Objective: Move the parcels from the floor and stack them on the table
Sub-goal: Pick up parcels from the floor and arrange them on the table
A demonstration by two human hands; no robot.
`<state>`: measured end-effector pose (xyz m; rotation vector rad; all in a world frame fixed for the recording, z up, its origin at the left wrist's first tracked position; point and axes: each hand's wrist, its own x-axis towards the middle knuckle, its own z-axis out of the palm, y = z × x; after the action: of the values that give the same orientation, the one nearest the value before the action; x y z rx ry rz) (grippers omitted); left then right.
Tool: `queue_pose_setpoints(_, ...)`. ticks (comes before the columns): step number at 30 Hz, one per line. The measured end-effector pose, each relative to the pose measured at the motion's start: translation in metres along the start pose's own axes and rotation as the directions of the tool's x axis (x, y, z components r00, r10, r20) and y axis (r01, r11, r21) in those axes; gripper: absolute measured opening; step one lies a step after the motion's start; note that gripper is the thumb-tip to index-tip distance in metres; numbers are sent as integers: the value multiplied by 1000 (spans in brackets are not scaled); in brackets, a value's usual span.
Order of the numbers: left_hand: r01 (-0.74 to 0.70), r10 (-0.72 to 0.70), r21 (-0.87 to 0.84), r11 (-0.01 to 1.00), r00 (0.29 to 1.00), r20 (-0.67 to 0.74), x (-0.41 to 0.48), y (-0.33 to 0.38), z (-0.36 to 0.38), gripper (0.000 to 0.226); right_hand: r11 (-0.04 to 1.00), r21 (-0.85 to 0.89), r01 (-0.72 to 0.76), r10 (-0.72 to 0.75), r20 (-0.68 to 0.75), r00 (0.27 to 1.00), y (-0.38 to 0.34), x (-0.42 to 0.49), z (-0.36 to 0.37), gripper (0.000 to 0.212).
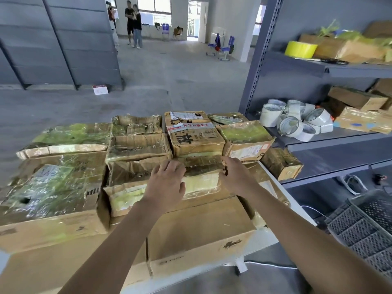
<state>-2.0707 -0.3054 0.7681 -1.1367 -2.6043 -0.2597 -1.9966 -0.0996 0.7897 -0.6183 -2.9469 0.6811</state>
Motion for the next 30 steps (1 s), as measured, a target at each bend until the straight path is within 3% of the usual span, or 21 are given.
queue_pose_setpoints(6,180,-180,-46,983,984,4,-51,20,-37,42,980,72,188,-191,37,981,-22,-38,2,54)
queue_pose_setpoints(11,418,-419,-111,902,908,19,-126,47,-63,46,914,236,331,-361,96,928,-51,-88,21,45)
queue_pose_setpoints(17,650,-646,-88,755,760,67,-250,68,-79,45,799,420,430,-544,199,815,-97,-172,74,41)
queue_pose_setpoints(25,859,-860,-44,510,511,-3,-402,52,-119,42,698,489,524,-707,350,615,-187,-272,141,42)
queue_pose_setpoints(30,914,-914,-39,404,403,-37,-499,20,-131,38,645,476,599,-763,442,471,-259,-329,193,42)
